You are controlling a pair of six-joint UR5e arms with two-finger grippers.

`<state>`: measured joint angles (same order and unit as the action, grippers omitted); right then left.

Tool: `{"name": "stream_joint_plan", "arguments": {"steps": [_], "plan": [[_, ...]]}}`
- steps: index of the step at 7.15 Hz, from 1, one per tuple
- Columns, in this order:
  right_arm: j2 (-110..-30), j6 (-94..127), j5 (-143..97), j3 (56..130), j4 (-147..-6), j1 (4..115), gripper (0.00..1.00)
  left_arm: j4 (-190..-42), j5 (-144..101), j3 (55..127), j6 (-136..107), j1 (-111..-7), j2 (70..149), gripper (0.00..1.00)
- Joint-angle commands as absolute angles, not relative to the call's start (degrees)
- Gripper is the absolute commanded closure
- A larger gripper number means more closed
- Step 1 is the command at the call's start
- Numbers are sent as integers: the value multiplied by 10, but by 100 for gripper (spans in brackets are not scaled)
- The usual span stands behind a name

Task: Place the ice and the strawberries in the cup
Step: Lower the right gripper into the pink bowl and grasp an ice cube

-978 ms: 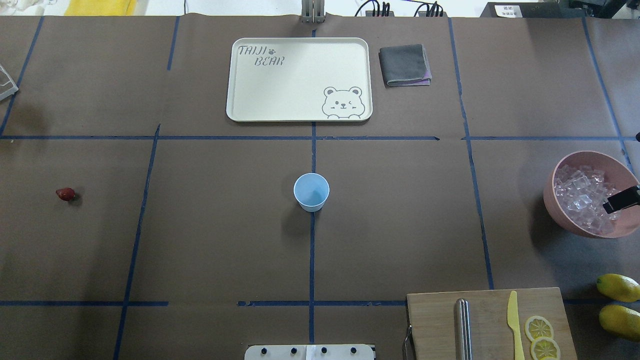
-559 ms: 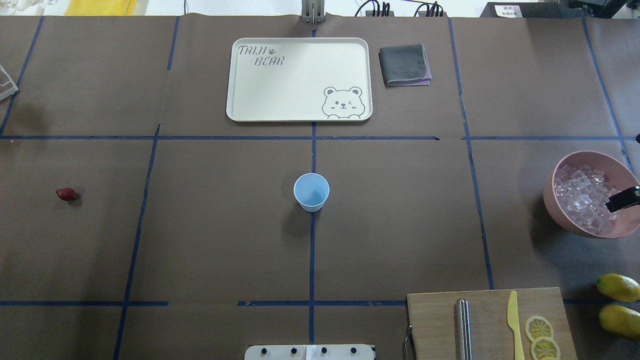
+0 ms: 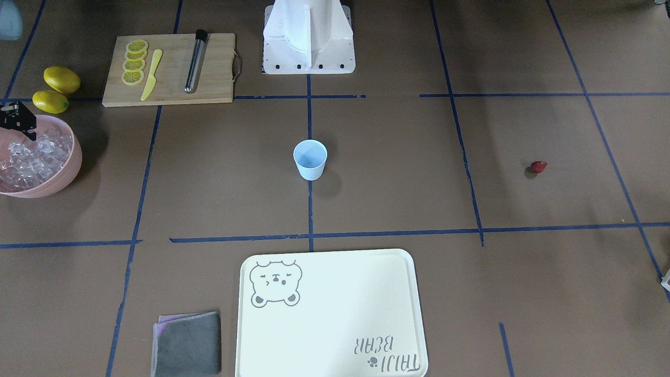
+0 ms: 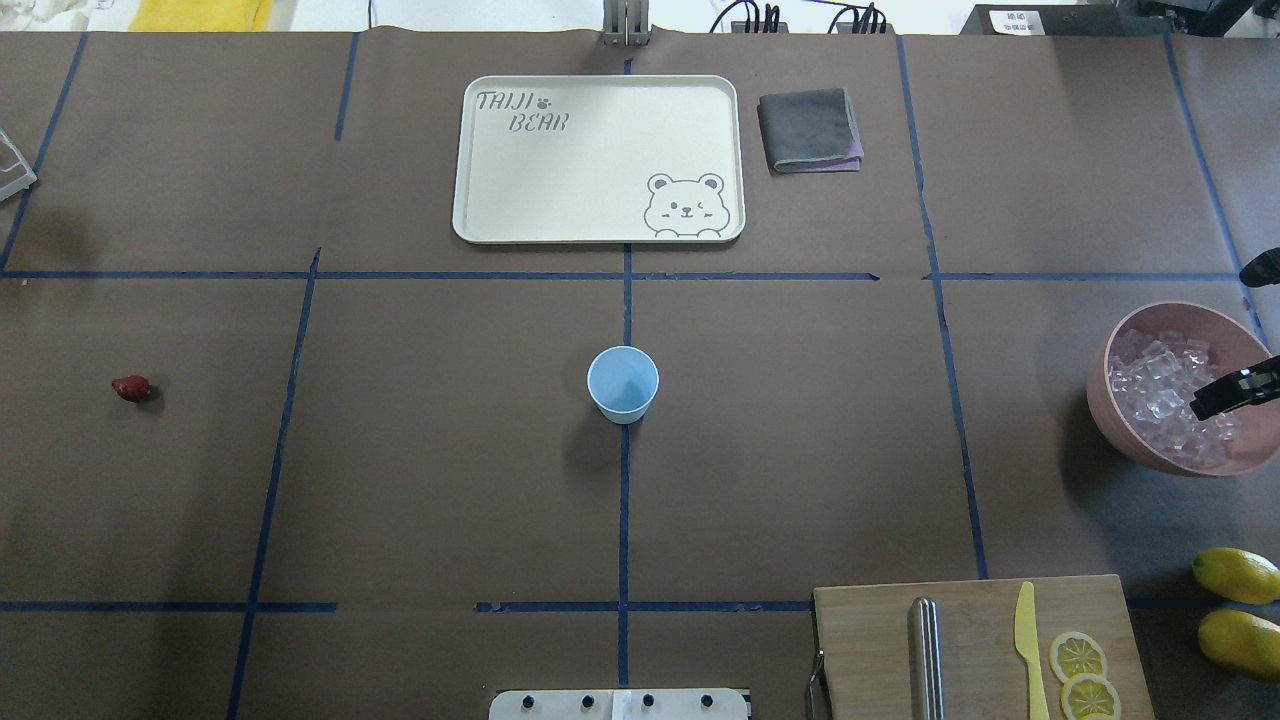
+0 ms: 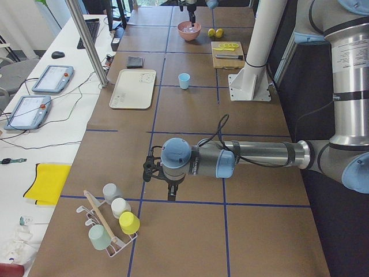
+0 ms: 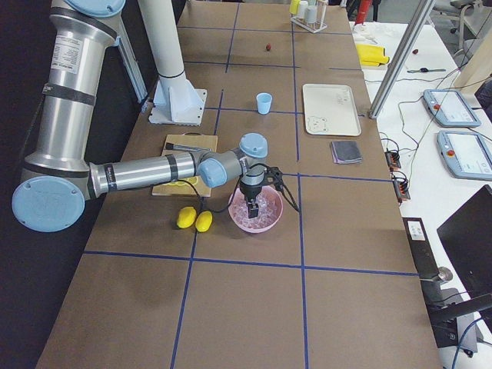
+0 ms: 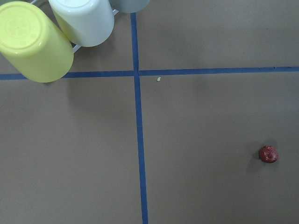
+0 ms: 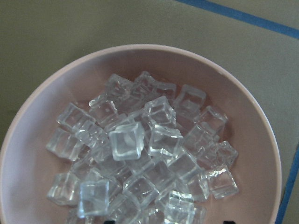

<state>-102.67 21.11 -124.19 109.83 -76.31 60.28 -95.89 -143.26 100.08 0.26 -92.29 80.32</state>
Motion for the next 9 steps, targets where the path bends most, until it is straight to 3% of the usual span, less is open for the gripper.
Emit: {"name": "stream_joint_plan", "arguments": {"steps": [1,5,9], "plan": [[-1027,205,-1242,1093,-761,602,25,-959,-1433,1001,3,-923,803,0],[-1025,206,-1243,1078,-760,601,29,-959,-1433,1001,4,-923,803,0],[-1008,207,-1243,1066,-761,599,41,-959,-1433,1005,3,-923,803,0]]}}
